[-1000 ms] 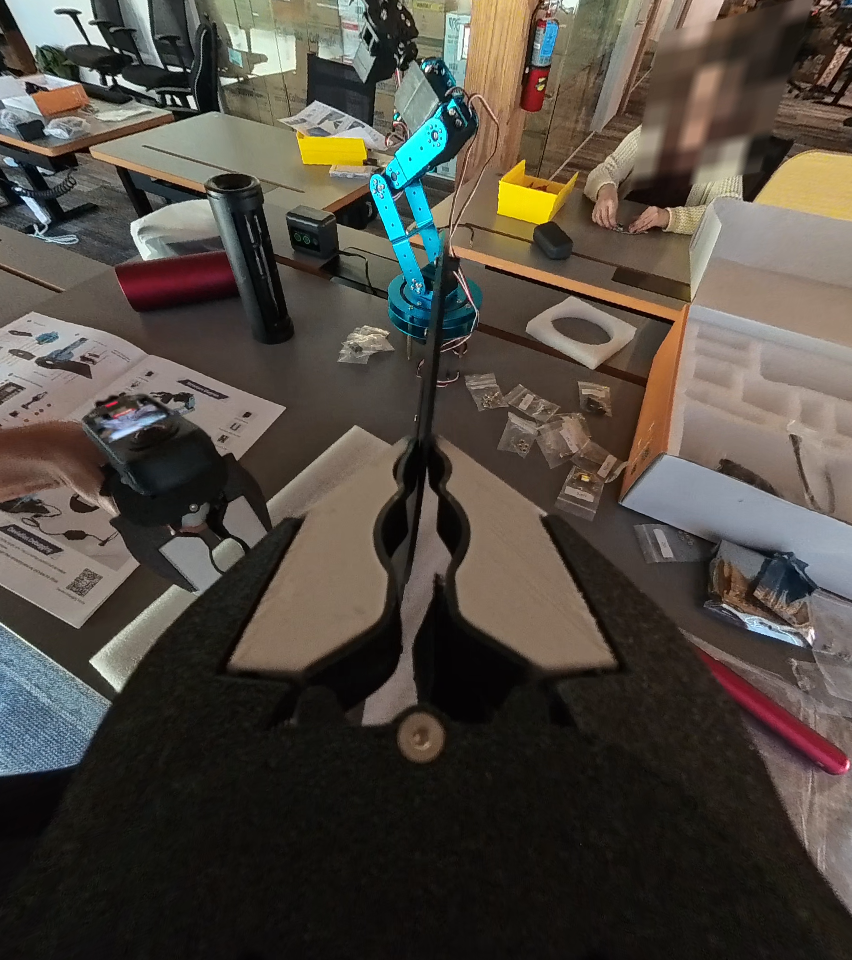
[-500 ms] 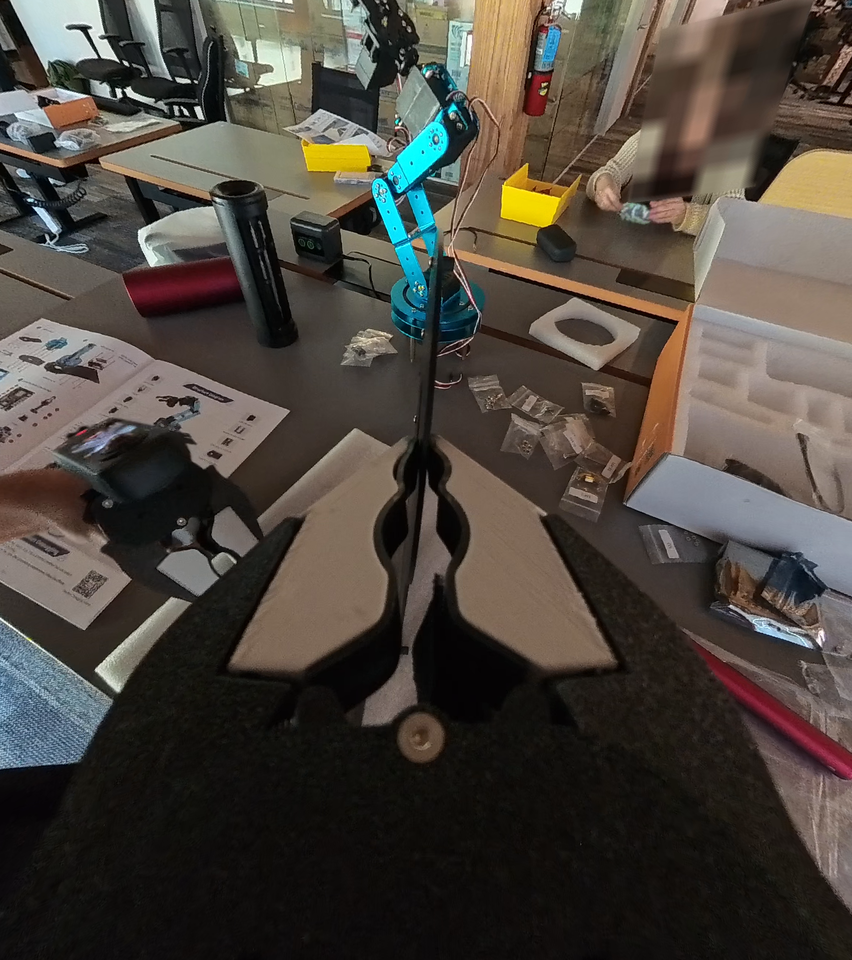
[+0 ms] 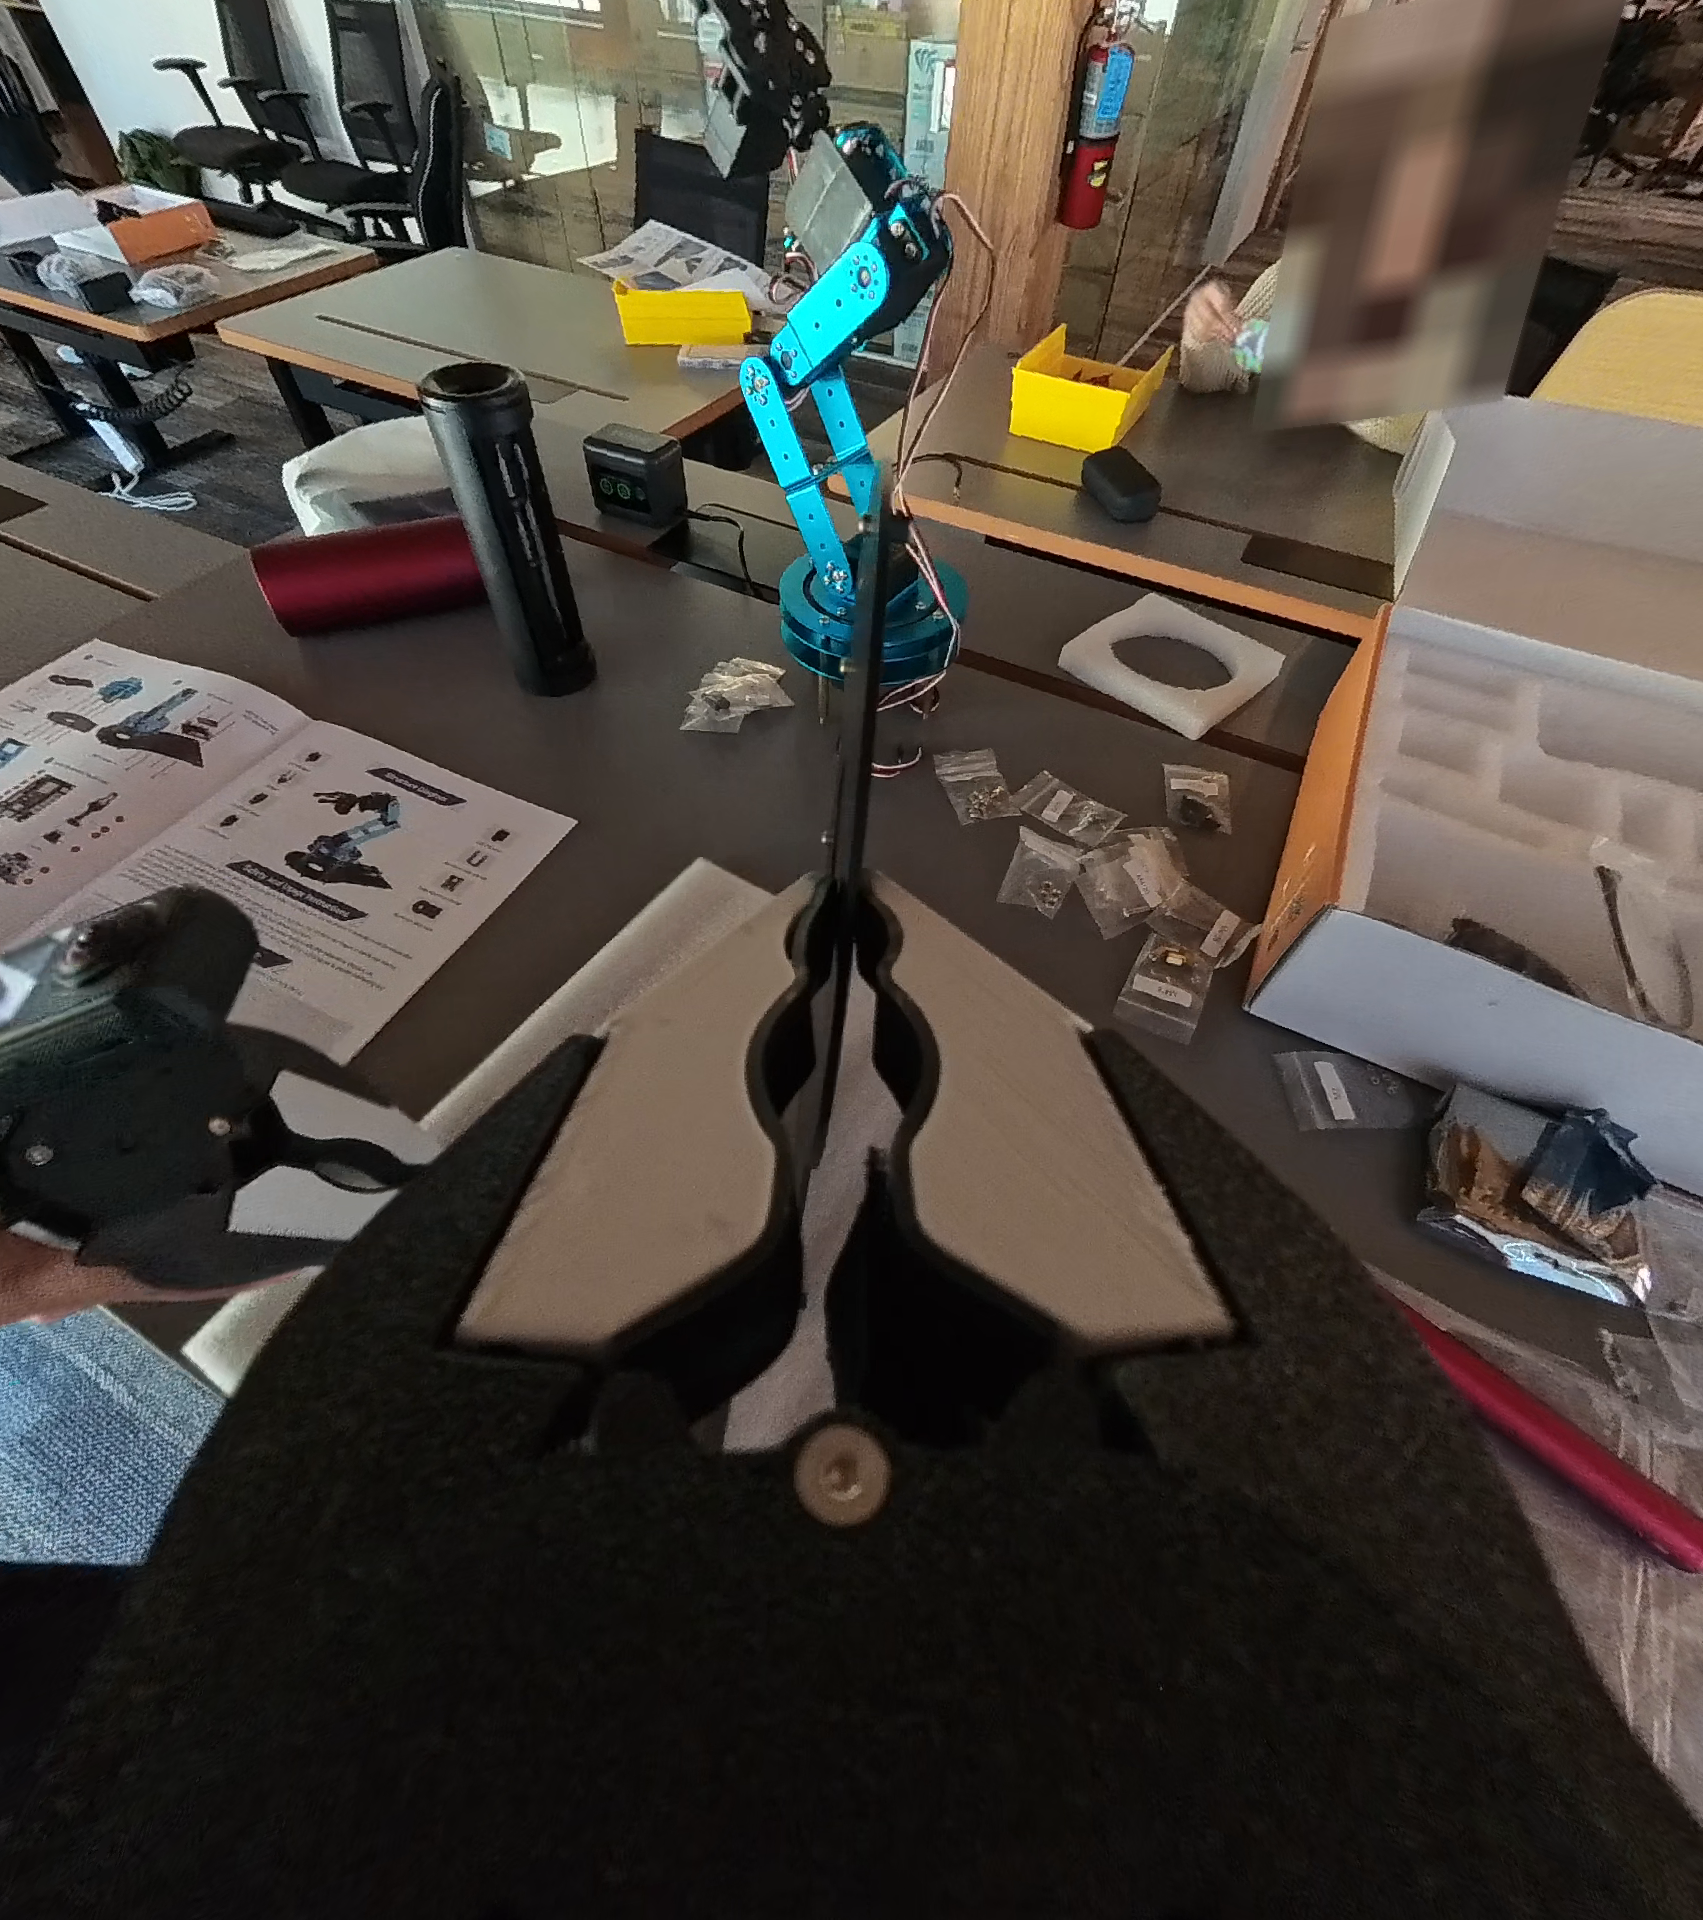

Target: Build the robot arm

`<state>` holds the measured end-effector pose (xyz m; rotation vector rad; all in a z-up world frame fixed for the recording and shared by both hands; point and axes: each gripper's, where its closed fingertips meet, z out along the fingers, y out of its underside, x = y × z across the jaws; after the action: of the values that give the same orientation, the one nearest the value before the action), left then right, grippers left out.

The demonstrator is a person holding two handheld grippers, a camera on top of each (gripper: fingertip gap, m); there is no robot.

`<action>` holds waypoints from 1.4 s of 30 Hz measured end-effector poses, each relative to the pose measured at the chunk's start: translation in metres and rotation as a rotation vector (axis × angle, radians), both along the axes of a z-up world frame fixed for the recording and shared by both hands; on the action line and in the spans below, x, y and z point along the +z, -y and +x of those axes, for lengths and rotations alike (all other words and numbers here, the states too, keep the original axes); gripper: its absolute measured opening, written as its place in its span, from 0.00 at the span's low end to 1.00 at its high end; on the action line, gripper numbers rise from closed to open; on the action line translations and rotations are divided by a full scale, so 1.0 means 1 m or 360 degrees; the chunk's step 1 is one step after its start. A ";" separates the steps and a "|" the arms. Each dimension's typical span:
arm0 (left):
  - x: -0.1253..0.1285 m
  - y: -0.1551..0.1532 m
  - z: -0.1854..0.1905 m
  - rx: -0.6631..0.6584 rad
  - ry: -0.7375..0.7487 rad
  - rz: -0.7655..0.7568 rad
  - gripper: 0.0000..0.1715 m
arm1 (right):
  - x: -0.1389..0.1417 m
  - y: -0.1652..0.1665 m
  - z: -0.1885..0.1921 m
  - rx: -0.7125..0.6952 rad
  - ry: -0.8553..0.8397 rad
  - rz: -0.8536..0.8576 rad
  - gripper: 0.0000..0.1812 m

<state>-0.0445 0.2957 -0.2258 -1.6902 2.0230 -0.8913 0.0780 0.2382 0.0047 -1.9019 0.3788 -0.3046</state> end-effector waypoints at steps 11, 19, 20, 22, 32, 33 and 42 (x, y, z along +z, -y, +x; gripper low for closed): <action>0.003 -0.008 -0.002 -0.0221 0.0045 -0.0004 0.09 | 0.000 0.002 0.002 0.0008 -0.0011 0.0010 0.01; 0.018 0.005 0.002 0.0412 0.0134 -0.0174 0.12 | 0.000 0.000 0.004 -0.0006 -0.0013 0.0018 0.01; 0.018 0.008 0.003 0.0453 0.0143 -0.0169 0.12 | 0.000 0.000 0.004 -0.0011 -0.0014 0.0022 0.01; 0.012 0.012 0.005 0.0513 0.0132 -0.0135 0.12 | 0.000 0.000 0.004 -0.0019 -0.0017 0.0032 0.01; -0.001 0.007 0.013 0.0639 0.0122 -0.0012 0.04 | 0.000 0.000 0.001 0.0041 -0.0002 0.0012 0.01; -0.001 0.007 0.013 0.0629 0.0120 -0.0004 0.04 | 0.000 0.000 0.001 0.0045 0.0000 0.0012 0.01; -0.001 -0.003 0.006 0.0491 0.0054 0.0107 0.03 | -0.002 0.005 0.008 0.0032 -0.0028 0.0016 0.01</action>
<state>-0.0390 0.2985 -0.2268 -1.8684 1.6874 -0.7322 0.0864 0.2334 0.0031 -1.8988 0.3717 -0.2725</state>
